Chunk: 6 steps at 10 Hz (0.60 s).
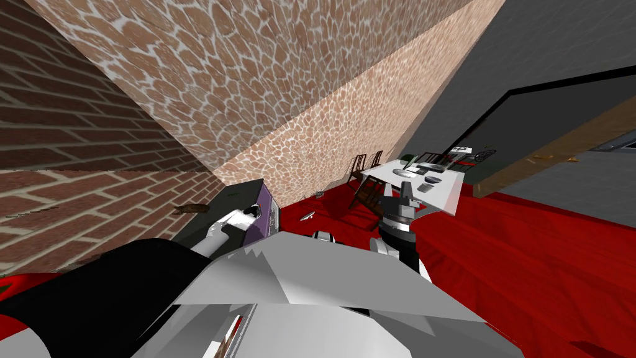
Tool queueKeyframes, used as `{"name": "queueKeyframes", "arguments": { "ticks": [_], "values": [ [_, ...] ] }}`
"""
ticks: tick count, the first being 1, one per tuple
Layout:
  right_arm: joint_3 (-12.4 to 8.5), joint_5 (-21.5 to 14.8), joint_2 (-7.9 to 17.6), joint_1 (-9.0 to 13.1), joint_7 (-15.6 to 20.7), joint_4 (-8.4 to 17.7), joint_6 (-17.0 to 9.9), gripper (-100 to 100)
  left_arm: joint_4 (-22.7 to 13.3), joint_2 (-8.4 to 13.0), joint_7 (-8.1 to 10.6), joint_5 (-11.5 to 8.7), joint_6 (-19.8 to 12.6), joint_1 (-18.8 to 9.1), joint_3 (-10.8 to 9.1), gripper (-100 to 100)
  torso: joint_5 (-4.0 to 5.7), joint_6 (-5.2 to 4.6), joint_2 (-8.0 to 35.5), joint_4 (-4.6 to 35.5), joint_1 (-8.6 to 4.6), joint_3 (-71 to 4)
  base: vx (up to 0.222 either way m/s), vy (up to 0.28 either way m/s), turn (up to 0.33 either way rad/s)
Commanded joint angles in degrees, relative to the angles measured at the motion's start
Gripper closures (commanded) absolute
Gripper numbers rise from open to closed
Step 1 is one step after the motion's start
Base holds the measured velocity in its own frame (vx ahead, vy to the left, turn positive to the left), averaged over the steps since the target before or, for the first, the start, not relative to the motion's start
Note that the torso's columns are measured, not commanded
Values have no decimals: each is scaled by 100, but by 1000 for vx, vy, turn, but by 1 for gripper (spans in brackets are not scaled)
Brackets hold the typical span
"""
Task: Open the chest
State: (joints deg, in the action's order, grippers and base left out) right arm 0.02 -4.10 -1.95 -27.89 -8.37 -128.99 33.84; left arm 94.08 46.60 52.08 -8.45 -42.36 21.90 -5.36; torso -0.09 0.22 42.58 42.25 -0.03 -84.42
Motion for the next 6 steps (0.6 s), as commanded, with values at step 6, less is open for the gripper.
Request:
{"name": "queueKeyframes", "arguments": {
  "ticks": [6],
  "values": [
    [2, 0, -2, 1, 0, 0, 0, 0, 298, -15, 83, 83, 30, 203, 97, 100, 4, -35, -54, -7, -25, -27, 75, -68, 25]
  ]
}}
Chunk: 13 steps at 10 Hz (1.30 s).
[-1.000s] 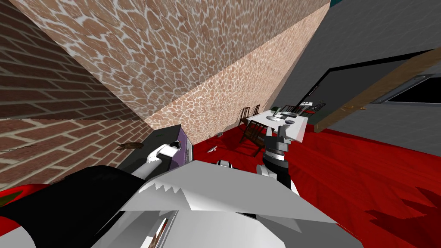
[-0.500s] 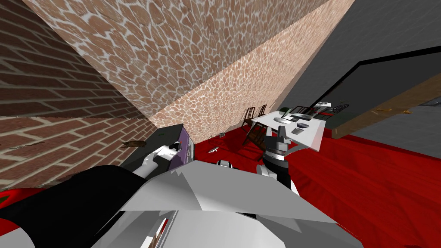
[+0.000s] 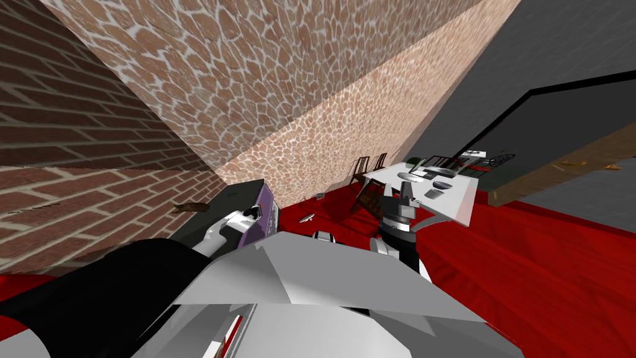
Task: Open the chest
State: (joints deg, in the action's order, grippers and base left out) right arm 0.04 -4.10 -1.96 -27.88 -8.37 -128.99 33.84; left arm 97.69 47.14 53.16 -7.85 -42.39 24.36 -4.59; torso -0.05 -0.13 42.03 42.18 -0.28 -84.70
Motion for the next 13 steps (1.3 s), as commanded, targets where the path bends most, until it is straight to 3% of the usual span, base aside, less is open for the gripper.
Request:
{"name": "queueKeyframes", "arguments": {
  "ticks": [1, 2, 6, 7, 11, 12, 13],
  "values": [
    [0, 0, 0, 0, 0, 0, 0, 0, -109, -107, -42, 39, 48, -72, 21, 100, -1, 1, -8, -1, 19, -5, 111, -161, -19],
    [0, 0, 0, -1, 0, 0, 0, 0, -93, -79, -30, 36, 32, -54, 12, 100, -9, -4, -5, 0, 34, -2, 46, -85, -6],
    [-1, 0, 0, -1, 0, 0, 0, 0, -680, 473, -104, -493, 735, -132, 378, 100, -20, 9, -10, -9, 45, -3, 116, -142, 121],
    [0, 0, 0, -1, 0, 0, 0, 0, -680, 473, -104, -493, 786, -132, 378, 100, -24, 7, -5, -9, 55, -1, 91, -127, 42],
    [-1, 0, 0, -1, 0, 0, 0, 0, -1268, 1039, -176, -1021, 1501, -206, 733, 100, -28, 13, -1, -9, 60, 3, 117, -162, 108],
    [-1, 0, 1, -2, 0, 0, 0, 0, -912, 1237, -44, -1028, 1358, -69, 650, -100, -26, 9, -12, -9, 61, -3, 112, -88, 197],
    [-2, 0, 2, -1, 0, -1, 0, 0, -791, 1375, 15, -1078, 1345, -10, 651, -100, -17, 10, 13, 2, 77, 6, 48, -11, 138]
  ]
}}
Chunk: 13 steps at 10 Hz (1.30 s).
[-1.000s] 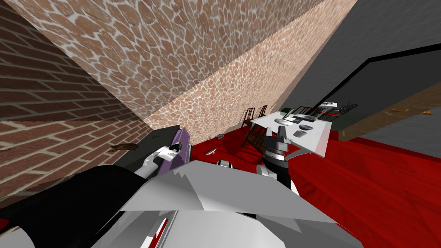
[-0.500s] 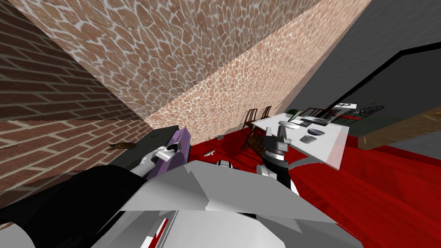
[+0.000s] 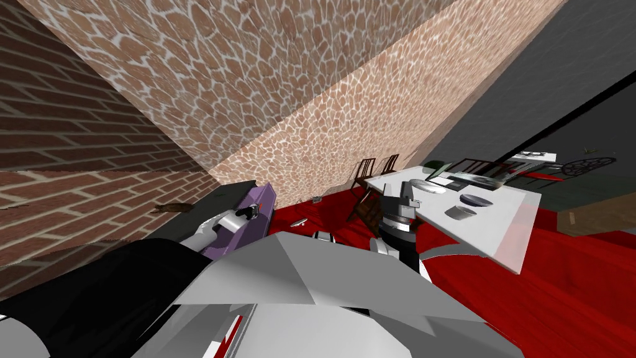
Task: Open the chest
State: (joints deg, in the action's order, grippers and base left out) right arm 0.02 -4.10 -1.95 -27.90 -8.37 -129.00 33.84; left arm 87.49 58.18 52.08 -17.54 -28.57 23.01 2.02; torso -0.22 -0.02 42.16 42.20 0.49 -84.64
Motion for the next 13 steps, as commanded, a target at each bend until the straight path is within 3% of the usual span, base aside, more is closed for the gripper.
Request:
{"name": "queueKeyframes", "arguments": {
  "ticks": [1, 7, 8, 9, 13],
  "values": [
    [0, 0, 1, 1, 0, 0, 0, 0, 350, 409, 182, -160, -50, 185, -10, -100, 5, 1, 29, 12, -1, 17, 32, 10, 89],
    [0, 0, 0, 1, 0, 0, 0, 0, 1075, 1232, 535, -462, -129, 538, -7, -100, 24, 2, 8, 7, -56, 4, 47, -9, 116],
    [0, 0, 0, 1, 0, 0, 0, 0, 1019, 1131, 496, -413, -151, 488, -7, -100, 22, 3, 9, 7, -48, 5, 25, -7, 27],
    [0, 0, 0, 2, 0, 1, -1, 0, 1033, 1142, 510, -415, -156, 493, -6, 0, 19, 0, 19, 9, -42, 11, 6, -3, -6],
    [0, 0, 0, 3, 0, 1, -1, 0, 1034, 1140, 509, -416, -154, 490, -6, 0, 22, 3, 13, 8, -48, 7, 0, 0, 0]
  ]
}}
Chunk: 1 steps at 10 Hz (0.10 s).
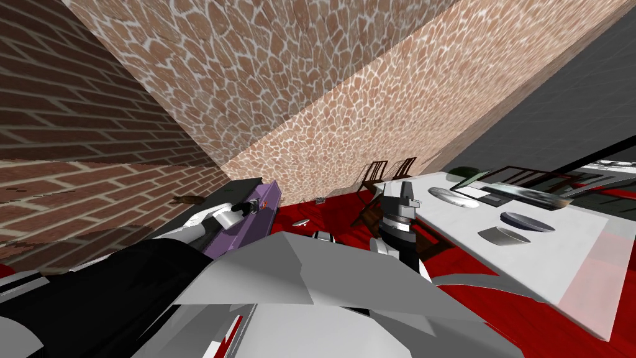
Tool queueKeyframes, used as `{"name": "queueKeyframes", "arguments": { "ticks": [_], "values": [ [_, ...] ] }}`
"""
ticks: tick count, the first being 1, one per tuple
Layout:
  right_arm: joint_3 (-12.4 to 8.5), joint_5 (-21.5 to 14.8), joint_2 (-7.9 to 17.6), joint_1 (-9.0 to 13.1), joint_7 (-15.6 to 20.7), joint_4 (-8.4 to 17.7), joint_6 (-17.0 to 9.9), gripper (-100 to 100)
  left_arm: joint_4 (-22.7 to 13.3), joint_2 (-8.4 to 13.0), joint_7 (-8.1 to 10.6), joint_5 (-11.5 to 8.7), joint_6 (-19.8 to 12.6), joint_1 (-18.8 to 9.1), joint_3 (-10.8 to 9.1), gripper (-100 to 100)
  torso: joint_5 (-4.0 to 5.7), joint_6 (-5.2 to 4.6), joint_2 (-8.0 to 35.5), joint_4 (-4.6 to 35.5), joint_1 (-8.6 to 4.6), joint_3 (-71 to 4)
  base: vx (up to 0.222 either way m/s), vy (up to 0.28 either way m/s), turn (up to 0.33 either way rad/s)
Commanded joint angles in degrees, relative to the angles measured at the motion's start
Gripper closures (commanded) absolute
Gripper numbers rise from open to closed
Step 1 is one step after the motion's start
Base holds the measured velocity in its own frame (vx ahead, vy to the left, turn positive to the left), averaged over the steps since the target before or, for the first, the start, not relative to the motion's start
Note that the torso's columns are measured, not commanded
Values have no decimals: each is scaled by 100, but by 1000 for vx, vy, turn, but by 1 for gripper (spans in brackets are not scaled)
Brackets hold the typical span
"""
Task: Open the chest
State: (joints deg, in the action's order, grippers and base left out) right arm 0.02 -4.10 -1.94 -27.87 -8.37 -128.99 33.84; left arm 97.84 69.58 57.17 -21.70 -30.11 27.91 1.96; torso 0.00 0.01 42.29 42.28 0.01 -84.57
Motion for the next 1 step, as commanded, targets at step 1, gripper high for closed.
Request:
{"name": "queueKeyframes", "arguments": {
  "ticks": [1],
  "values": [
    [0, 0, 0, 0, 0, 0, 0, 0, 0, 0, 0, 0, 0, 0, 0, 0, 0, 0, -1, 0, -1, -1, 0, 0, 0]
  ]
}}
